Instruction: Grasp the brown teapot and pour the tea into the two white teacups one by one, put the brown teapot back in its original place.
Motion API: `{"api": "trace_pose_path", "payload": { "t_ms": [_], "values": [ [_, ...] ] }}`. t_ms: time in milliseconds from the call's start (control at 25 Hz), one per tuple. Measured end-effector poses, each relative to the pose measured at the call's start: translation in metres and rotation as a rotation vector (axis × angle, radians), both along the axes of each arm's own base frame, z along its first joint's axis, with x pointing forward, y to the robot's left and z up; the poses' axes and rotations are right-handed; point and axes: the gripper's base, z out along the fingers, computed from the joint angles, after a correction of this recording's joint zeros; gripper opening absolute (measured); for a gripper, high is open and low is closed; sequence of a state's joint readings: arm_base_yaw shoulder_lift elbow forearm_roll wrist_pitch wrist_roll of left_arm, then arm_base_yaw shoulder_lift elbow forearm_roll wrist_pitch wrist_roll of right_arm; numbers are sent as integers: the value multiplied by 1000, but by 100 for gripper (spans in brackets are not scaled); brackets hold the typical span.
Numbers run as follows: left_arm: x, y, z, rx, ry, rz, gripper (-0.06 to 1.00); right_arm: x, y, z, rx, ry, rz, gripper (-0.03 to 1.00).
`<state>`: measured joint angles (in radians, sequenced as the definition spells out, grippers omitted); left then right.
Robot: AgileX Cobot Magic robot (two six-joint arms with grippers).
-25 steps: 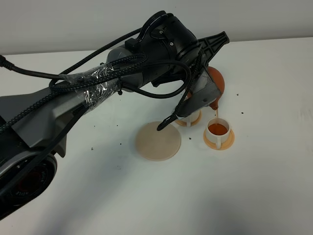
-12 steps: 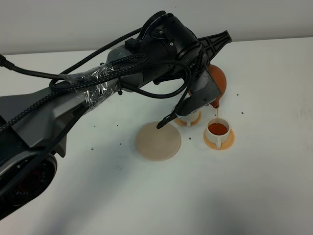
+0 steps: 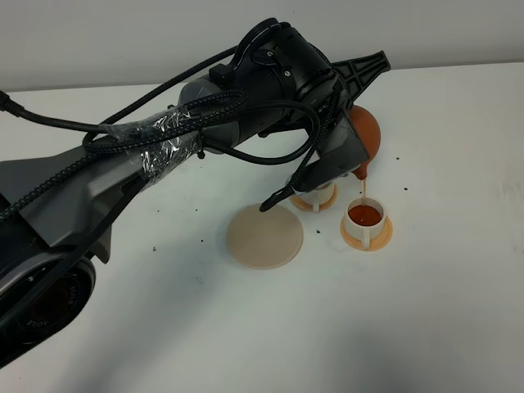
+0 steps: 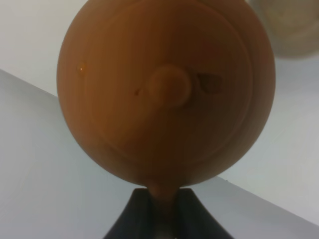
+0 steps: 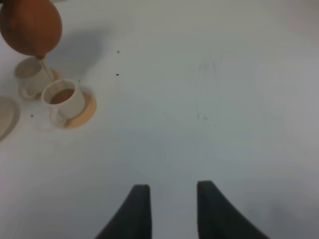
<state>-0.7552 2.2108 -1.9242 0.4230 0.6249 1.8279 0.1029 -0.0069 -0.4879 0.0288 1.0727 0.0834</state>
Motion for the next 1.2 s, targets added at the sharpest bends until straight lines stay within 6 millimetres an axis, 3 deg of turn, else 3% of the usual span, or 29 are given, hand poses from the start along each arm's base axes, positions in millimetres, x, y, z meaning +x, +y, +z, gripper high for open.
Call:
{"api": "trace_pose_path", "payload": {
  "t_ms": [1200],
  "values": [
    [2, -2, 3, 4, -45, -43, 13, 0, 0, 0, 0, 0, 0, 24]
  ]
}}
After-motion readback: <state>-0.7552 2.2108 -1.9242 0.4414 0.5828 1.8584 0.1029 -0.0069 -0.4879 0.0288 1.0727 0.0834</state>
